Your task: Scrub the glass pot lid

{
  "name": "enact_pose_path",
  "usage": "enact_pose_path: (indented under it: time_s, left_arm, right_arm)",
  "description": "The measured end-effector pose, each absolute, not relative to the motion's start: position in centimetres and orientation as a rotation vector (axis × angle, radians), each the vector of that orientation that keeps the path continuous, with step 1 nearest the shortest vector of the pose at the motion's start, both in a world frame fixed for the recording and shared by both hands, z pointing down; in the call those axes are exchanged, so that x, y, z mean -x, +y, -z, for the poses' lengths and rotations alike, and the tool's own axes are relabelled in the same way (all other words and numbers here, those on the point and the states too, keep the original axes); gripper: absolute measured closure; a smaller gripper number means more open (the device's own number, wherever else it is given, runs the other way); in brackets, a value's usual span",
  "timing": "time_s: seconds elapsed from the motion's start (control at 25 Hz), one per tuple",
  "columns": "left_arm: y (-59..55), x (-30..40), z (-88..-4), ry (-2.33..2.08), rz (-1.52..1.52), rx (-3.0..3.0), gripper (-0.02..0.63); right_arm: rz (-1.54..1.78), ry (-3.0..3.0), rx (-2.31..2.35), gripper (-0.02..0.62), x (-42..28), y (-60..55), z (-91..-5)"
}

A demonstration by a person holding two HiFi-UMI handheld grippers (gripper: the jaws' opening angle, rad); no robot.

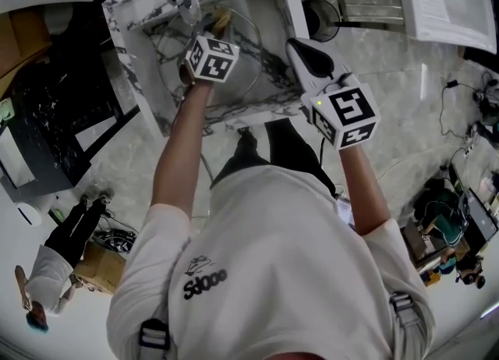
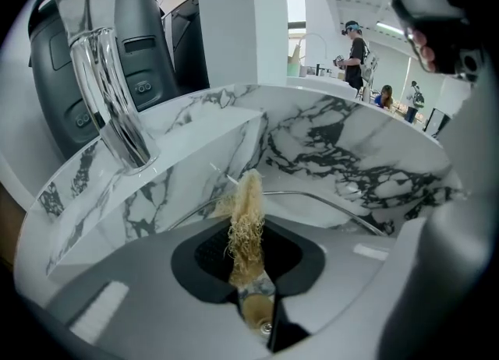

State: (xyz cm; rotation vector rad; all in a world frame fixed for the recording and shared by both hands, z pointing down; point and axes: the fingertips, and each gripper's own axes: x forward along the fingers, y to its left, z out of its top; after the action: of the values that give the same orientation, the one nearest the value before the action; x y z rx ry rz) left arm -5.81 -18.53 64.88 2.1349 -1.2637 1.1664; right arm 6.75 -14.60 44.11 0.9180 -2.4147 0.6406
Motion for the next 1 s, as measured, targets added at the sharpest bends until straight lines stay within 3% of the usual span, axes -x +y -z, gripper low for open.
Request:
enact_pose_path:
  time_s: [1.0]
  left_arm:
    - [-12.5, -1.5, -64.5, -0.768, -1.205, -2.420, 0.551]
  right_arm:
    - [-0.646, -2.418, -0.948, 0.591, -6.4, -12.8, -43.7]
